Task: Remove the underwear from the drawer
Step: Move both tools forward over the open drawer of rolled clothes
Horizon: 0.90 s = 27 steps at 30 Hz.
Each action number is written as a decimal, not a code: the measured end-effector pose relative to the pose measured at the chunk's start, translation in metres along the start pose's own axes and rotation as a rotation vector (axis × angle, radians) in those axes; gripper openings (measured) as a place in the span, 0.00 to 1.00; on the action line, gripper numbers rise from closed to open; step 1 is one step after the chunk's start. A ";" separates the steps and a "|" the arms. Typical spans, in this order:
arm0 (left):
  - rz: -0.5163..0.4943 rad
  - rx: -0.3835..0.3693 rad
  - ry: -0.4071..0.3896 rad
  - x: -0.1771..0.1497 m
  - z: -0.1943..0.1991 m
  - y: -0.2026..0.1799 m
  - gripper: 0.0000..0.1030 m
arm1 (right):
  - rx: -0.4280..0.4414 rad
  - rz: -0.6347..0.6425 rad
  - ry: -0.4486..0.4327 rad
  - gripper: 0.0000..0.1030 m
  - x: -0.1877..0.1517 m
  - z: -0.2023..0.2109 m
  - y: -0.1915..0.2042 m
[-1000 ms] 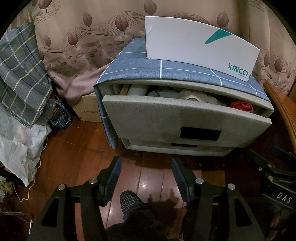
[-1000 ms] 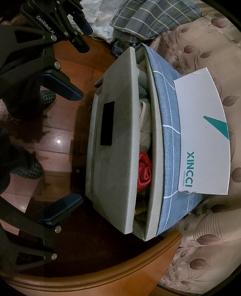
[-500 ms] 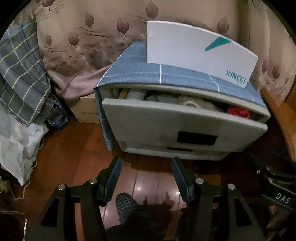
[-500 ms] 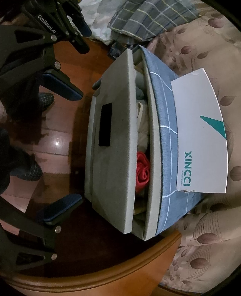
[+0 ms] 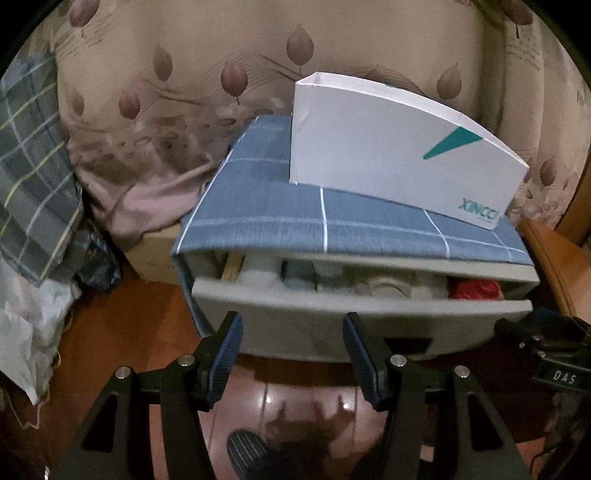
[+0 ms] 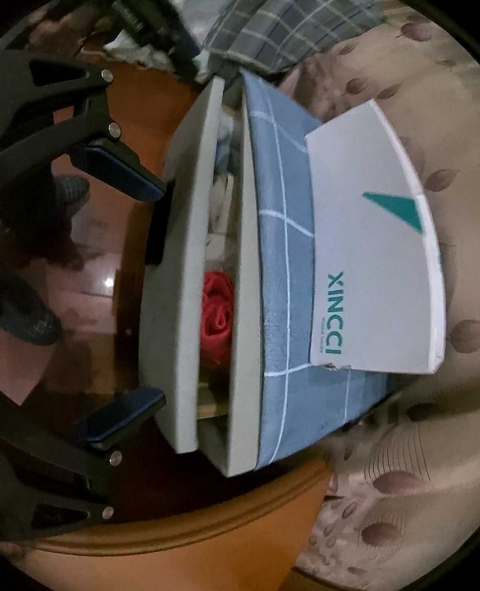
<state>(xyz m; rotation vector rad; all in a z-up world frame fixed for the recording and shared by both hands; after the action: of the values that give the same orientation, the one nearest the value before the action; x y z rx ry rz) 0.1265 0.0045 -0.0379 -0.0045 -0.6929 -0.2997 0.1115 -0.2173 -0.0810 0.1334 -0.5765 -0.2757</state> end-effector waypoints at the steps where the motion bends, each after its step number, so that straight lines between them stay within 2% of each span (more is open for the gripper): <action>1: -0.012 -0.001 0.000 0.003 -0.005 -0.001 0.56 | -0.008 0.000 0.002 0.97 0.003 -0.006 -0.001; 3: -0.043 -0.002 0.014 0.009 -0.020 -0.004 0.56 | -0.014 -0.005 -0.002 0.97 0.012 -0.017 -0.002; 9: -0.042 -0.016 0.045 0.017 -0.055 -0.006 0.56 | -0.028 -0.015 -0.003 0.97 0.029 -0.043 -0.007; 18: -0.070 -0.008 0.096 0.020 -0.093 -0.012 0.56 | -0.027 -0.022 0.013 0.97 0.037 -0.073 -0.011; 20: -0.088 0.008 0.094 0.021 -0.097 -0.013 0.56 | -0.024 -0.031 0.024 0.97 0.040 -0.080 -0.014; 27: -0.091 -0.021 0.134 0.020 -0.107 -0.015 0.58 | -0.033 -0.030 0.043 0.98 0.038 -0.085 -0.014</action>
<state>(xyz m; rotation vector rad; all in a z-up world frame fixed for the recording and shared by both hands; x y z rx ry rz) 0.2041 -0.0263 -0.1097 0.0277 -0.5574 -0.3912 0.1864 -0.2379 -0.1351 0.1163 -0.5274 -0.3106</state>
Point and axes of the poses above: each gripper's, at about its wrist camera, not at the fingertips, and z roughly against the way its jaws point, y to its left, x to its top, the point moved 8 cm from there along -z, roughly the way its jaws point, and after that the axes turned 12 degrees about -z, right-handed, at the moved point
